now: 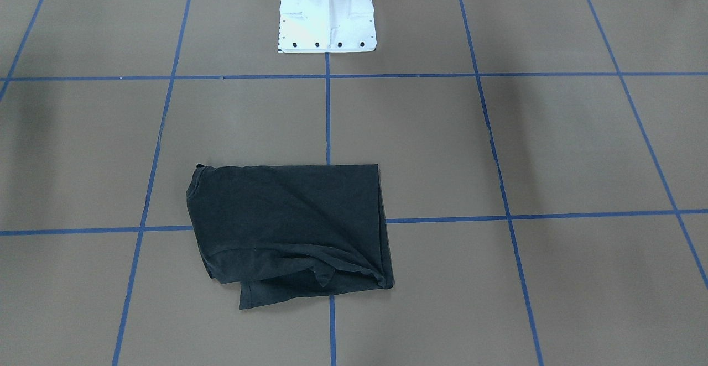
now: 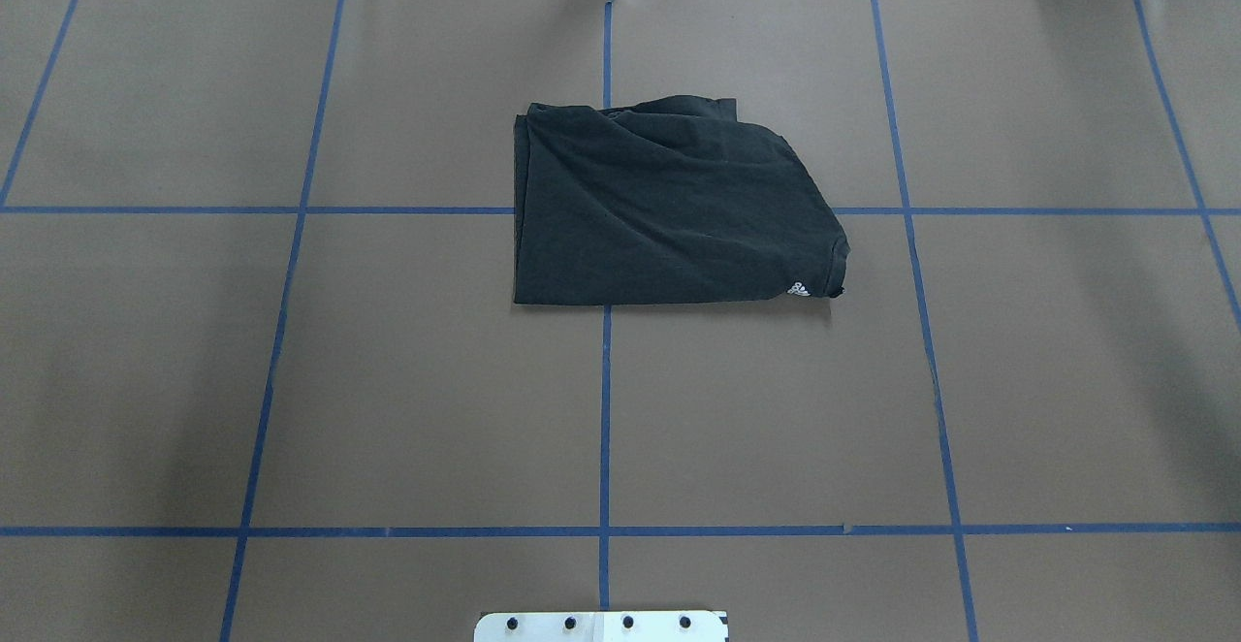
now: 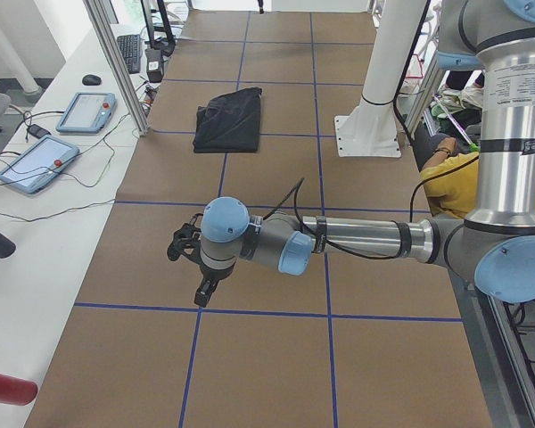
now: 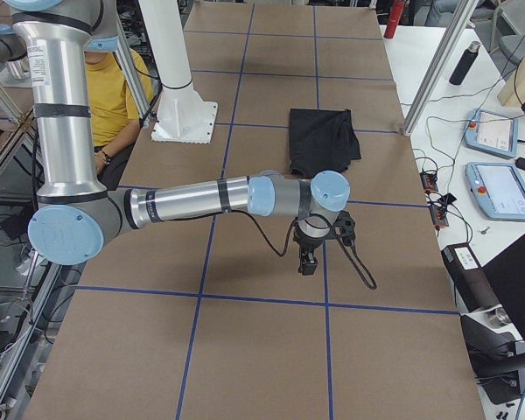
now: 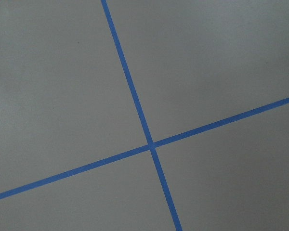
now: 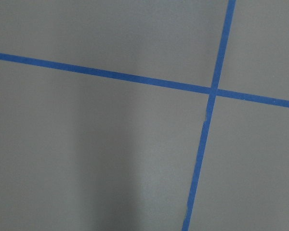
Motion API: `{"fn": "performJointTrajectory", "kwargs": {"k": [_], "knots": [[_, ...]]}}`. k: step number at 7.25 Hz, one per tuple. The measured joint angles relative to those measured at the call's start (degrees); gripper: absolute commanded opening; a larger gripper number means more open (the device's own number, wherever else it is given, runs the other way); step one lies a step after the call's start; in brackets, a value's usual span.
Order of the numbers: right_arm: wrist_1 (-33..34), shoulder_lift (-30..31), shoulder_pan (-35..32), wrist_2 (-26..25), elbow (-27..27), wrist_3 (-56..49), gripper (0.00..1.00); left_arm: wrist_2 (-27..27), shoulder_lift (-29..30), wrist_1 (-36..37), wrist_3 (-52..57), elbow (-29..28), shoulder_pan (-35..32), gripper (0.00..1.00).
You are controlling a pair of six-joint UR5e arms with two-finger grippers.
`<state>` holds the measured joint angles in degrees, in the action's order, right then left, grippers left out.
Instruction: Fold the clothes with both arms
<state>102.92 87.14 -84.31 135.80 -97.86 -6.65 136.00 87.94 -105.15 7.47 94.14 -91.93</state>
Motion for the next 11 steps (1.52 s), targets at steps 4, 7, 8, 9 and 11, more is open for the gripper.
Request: {"fn": "performJointTrajectory", "kwargs": {"k": [4, 7, 8, 9, 11], "knots": [[-0.08, 0.27, 0.03, 0.67, -0.67, -0.24, 1.0, -0.36, -0.03, 0.02, 0.0, -0.45, 0.02, 1.0], [-0.08, 0.54, 0.58, 1.16, -1.41, 0.03, 1.0, -0.05, 0.21, -0.02, 0.29, 0.29, 0.04, 1.0], [-0.1, 0.57, 0.78, 1.87, -1.52, -0.01, 1.0, -0.08, 0.48, -0.37, 0.4, 0.35, 0.09, 1.0], [-0.14, 0.56, 0.9, 2.26, -1.66, 0.0, 1.0, -0.24, 0.71, -1.11, 0.49, 0.35, 0.11, 1.0], [-0.17, 0.32, 1.04, 2.3, -1.68, 0.19, 1.0, -0.34, 0.65, -2.07, 0.56, 0.94, 0.07, 1.0]]}}
